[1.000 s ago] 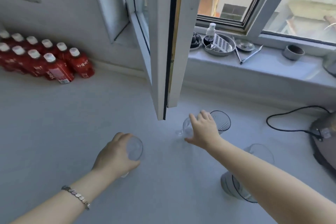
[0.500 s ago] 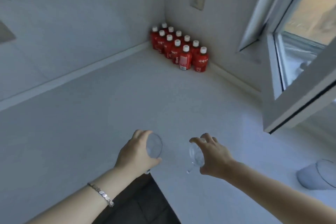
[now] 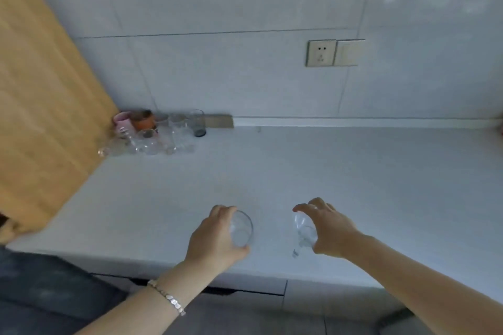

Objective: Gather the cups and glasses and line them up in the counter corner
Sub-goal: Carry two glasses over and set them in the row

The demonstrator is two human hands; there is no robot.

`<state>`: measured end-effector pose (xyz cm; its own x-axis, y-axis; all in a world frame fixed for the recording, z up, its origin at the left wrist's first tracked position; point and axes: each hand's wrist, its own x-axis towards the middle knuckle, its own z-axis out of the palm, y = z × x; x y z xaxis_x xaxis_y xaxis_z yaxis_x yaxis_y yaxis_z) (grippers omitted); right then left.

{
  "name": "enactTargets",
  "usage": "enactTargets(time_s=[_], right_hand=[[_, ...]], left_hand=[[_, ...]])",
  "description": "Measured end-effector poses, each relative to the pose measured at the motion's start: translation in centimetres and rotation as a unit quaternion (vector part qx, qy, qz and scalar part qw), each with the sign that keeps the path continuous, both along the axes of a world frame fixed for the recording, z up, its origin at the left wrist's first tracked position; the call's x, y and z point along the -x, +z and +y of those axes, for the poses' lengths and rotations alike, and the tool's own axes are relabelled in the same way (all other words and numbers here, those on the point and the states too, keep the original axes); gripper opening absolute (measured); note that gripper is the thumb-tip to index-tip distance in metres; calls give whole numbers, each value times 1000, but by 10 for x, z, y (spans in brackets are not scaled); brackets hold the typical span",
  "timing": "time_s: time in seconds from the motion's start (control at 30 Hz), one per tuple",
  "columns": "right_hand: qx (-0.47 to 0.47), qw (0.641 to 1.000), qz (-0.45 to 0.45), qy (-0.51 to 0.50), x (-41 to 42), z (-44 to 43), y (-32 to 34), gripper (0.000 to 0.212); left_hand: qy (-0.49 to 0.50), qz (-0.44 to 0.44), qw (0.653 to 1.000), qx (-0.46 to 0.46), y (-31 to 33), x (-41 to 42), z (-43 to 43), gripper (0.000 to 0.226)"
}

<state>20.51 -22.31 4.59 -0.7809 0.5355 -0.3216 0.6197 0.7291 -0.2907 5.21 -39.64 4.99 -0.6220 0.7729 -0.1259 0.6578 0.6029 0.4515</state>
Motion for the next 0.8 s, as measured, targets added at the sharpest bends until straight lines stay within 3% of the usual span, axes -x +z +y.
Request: enactTargets(time_s=[0.33, 0.8], right_hand=[[25, 992, 5, 127, 221, -83, -2, 88], [51, 981, -8, 189, 465, -89, -43, 84]], left_hand=[[137, -8, 990, 34, 0, 185, -105, 80], [209, 13, 968, 137, -22, 443, -109, 75]])
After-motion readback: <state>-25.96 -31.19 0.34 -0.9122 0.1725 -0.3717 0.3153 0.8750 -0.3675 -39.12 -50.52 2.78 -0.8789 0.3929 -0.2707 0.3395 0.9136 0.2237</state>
